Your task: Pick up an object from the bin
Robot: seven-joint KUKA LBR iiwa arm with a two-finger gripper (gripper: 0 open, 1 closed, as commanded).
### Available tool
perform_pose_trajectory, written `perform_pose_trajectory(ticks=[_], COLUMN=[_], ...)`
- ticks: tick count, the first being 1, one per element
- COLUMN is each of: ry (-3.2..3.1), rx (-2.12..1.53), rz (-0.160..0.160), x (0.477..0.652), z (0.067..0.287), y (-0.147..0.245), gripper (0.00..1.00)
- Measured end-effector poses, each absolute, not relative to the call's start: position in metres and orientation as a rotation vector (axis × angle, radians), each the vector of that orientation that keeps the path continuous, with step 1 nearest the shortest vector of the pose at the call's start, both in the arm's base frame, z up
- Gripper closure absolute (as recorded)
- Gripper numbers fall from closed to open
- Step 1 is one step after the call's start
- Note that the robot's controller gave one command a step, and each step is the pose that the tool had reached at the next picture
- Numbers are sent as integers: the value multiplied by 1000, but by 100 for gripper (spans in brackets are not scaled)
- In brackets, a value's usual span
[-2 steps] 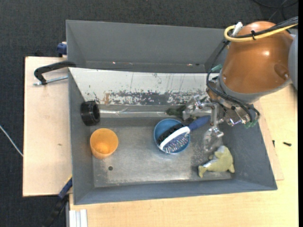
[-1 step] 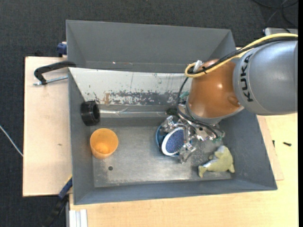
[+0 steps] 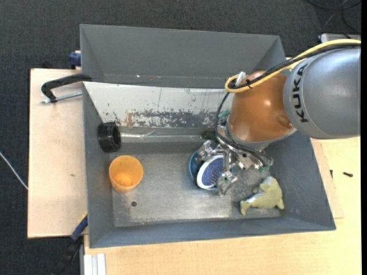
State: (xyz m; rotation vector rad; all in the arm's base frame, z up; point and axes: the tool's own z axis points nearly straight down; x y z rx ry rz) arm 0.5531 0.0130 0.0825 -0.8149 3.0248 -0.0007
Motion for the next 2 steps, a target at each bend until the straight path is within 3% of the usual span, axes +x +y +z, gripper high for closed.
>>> perform_pose_trajectory(ticks=[1,2], ry=[3025,3028], rx=[-800,-774], rz=[-2,-4], x=[557,560], z=[184,423], y=[20,24], gripper=[100,100])
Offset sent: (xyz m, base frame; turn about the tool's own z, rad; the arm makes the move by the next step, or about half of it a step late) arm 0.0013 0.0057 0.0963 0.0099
